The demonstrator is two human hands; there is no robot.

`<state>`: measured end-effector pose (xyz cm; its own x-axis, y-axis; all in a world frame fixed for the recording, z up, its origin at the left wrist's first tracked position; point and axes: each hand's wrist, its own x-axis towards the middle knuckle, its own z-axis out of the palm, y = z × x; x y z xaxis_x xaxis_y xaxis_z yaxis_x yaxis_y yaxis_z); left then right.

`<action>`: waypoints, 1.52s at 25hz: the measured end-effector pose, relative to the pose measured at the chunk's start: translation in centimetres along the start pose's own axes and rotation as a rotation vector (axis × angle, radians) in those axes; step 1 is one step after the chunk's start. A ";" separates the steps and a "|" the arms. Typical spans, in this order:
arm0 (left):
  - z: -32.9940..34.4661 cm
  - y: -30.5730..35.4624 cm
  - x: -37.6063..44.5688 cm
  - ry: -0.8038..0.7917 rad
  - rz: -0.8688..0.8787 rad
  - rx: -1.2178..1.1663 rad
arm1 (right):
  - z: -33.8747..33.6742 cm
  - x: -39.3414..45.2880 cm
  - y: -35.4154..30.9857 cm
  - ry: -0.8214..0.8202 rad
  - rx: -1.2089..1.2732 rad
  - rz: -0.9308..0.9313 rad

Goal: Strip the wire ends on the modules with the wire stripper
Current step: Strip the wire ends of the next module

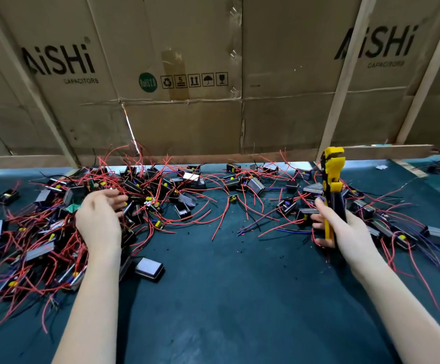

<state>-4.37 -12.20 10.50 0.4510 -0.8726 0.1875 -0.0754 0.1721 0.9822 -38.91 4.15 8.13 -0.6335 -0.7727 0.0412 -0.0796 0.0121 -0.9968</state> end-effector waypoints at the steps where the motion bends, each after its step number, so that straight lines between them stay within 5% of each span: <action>1: -0.3 0.1 0.2 0.039 -0.030 -0.110 | -0.1 -0.1 0.1 0.051 -0.075 -0.100; 3: -0.8 0.0 0.4 0.089 0.046 -0.068 | -0.3 -0.2 0.2 0.133 -0.132 -0.298; 5: -1.2 -0.8 0.6 0.110 0.235 0.245 | -0.2 -0.5 -0.1 0.092 -0.011 -0.414; 9: -0.7 -1.9 0.8 0.046 0.408 0.768 | 0.3 -0.6 -0.1 0.017 0.139 -0.455; 14: 0.2 -3.4 0.8 -0.086 0.463 1.064 | 0.4 -0.2 0.3 0.051 0.152 -0.399; 17: 0.6 -3.7 0.5 -0.038 0.481 1.110 | 0.6 -0.2 0.3 0.047 0.147 -0.372; 21: 0.8 -3.0 -0.6 0.026 0.464 0.881 | 0.7 -0.3 0.2 0.039 0.136 -0.357; 25: 1.4 -1.1 -2.6 0.193 0.784 0.640 | 0.7 -0.3 0.2 0.043 0.148 -0.343; 28: 3.0 0.2 -4.7 -0.196 1.033 0.449 | 0.8 -0.4 0.2 0.044 0.152 -0.337; 32: 4.3 -0.9 -7.2 -0.962 0.916 0.691 | 1.0 -0.3 0.3 0.033 0.145 -0.315; 38: 4.8 -1.5 -7.7 -0.981 0.798 0.650 | 1.1 -0.3 0.5 -0.003 0.157 -0.291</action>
<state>-11.97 -7.96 7.60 -0.6758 -0.6471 0.3529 -0.5221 0.7582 0.3905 -37.86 3.69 7.58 -0.5996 -0.7311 0.3254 -0.1366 -0.3071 -0.9418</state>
